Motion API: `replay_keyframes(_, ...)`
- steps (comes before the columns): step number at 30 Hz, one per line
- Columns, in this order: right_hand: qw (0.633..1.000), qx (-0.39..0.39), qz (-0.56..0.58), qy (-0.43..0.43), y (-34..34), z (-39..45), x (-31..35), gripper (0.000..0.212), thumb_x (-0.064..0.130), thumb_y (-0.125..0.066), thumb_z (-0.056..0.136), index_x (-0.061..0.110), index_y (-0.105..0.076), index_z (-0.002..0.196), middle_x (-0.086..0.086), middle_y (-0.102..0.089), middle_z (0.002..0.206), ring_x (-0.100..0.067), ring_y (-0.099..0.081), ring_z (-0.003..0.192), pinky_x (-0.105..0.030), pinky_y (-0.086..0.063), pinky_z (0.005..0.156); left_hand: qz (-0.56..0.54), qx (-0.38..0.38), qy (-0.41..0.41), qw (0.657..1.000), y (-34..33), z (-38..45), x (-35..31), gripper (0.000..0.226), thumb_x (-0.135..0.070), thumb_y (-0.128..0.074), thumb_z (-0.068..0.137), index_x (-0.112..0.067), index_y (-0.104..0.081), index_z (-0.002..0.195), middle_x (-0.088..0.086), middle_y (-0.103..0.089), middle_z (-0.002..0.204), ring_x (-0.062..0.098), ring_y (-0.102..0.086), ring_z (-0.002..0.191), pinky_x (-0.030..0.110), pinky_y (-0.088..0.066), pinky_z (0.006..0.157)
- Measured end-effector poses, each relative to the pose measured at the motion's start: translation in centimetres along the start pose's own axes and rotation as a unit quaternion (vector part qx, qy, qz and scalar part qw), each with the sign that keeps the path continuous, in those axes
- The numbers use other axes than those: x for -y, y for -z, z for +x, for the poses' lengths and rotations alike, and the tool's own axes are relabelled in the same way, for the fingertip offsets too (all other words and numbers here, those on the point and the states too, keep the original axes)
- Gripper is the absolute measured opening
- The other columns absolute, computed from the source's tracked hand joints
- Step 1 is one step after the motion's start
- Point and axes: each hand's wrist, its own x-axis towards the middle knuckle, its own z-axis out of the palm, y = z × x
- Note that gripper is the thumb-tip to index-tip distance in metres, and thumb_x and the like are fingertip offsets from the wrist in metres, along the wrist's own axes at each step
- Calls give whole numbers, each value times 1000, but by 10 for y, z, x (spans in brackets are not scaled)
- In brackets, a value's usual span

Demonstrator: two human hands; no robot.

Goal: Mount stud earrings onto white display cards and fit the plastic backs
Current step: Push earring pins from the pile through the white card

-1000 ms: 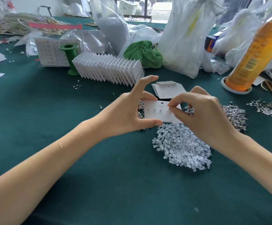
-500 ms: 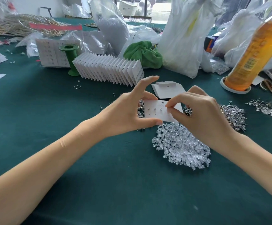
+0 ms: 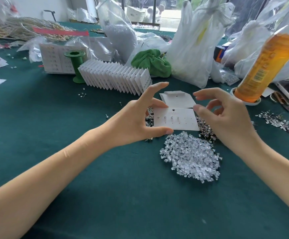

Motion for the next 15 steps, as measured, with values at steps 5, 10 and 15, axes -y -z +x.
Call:
replay_keyframes(5,956,65,196,-208,14,-18,1,51,36,-74,69,18,-62,115,2,-73,97,-16,-64,70,-28,-51,65,-10,1,-16,1000,-3,-2,-7,94,-55,-74,69,-43,-16,143,-20,-62,116,-18,-49,98,3,-34,85)
replay_keyframes(10,884,171,318,-299,22,-23,3,52,39,-67,66,3,-69,104,-16,-74,90,-18,-69,64,-18,-38,36,-30,0,-30,999,-11,-6,-17,94,-52,-75,68,-40,-19,143,-18,-64,115,-11,-53,99,6,-35,84)
replay_keyframes(15,858,240,322,-319,23,-28,8,24,43,-70,65,24,-79,77,-4,-75,79,-28,-74,81,-17,-36,32,-29,8,-31,999,-19,-9,-23,94,-51,-76,69,-44,-17,142,-20,-64,116,-3,-54,108,13,-37,86)
